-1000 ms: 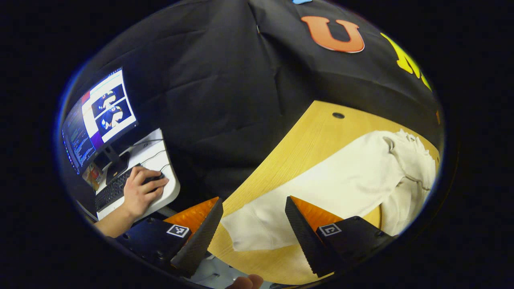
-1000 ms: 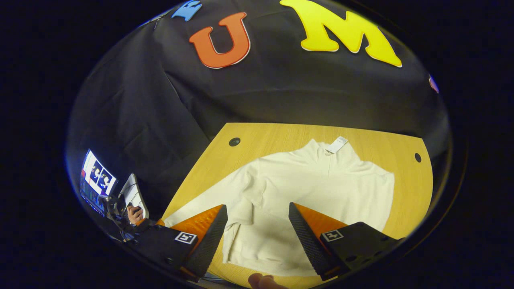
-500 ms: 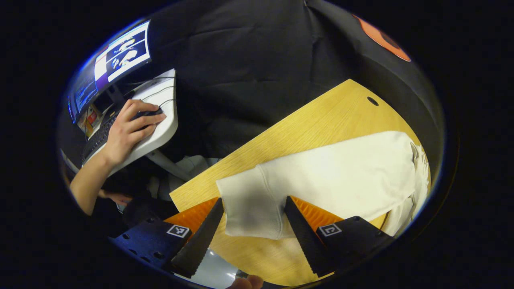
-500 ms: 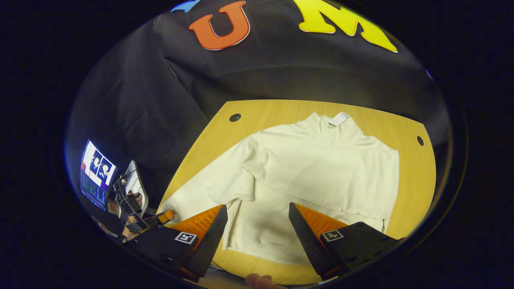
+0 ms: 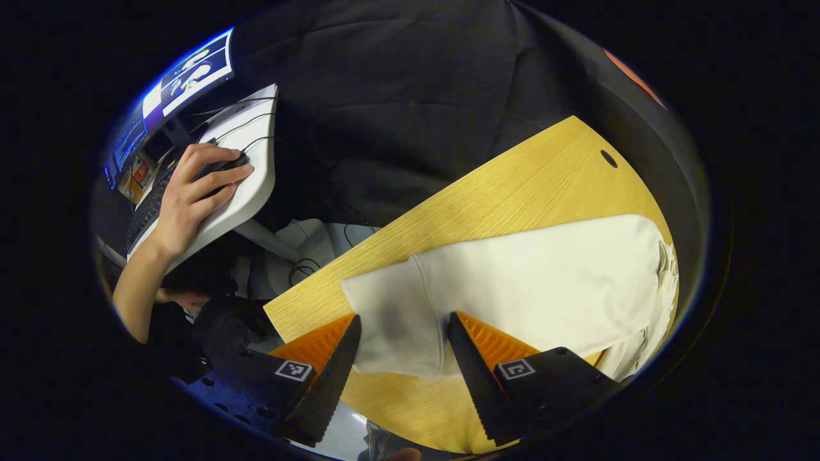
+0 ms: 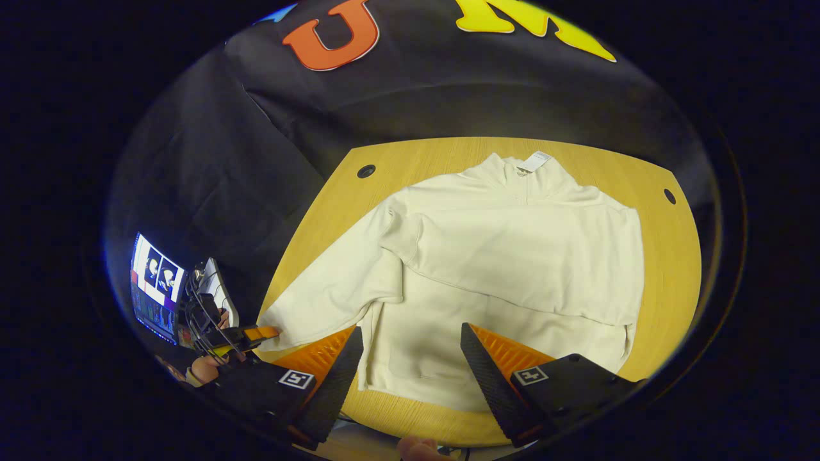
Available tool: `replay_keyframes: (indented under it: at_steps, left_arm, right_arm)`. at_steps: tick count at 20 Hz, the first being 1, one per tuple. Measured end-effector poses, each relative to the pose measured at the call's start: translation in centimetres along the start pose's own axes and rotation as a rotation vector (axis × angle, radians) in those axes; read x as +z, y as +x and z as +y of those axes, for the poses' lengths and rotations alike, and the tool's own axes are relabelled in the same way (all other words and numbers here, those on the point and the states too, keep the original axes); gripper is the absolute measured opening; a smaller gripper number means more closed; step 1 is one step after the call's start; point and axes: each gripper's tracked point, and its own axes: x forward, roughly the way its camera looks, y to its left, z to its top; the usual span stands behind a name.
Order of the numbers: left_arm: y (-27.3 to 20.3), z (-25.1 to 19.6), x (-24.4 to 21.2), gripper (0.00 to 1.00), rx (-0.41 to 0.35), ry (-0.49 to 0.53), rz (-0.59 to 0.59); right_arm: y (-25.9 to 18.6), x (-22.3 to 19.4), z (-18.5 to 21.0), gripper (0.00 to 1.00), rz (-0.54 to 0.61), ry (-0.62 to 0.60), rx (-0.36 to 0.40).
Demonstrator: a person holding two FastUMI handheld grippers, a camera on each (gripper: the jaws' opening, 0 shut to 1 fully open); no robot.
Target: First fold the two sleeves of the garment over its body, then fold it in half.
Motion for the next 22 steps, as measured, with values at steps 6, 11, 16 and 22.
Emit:
replay_keyframes:
  at_steps: [6,11,16,22]
  left_arm:
    - [0.4,-1.6,0.4,0.40,-0.032,0.044,0.010]
    - [0.3,-2.6,1.0,0.21,-0.050,0.087,-0.007]
    - [-2.6,-4.8,1.8,0.10,-0.092,0.113,-0.045]
    - [-7.4,-11.2,3.6,0.09,-0.145,0.193,-0.109]
  right_arm:
    - [-0.9,-0.1,-3.1,0.96,-0.018,0.019,-0.033]
    - [-2.4,-0.3,-7.3,0.96,-0.044,0.076,-0.059]
    - [-4.0,-1.8,-13.0,0.96,-0.042,0.107,-0.104]
    - [-5.8,-3.1,-18.4,0.96,-0.061,0.240,-0.114]
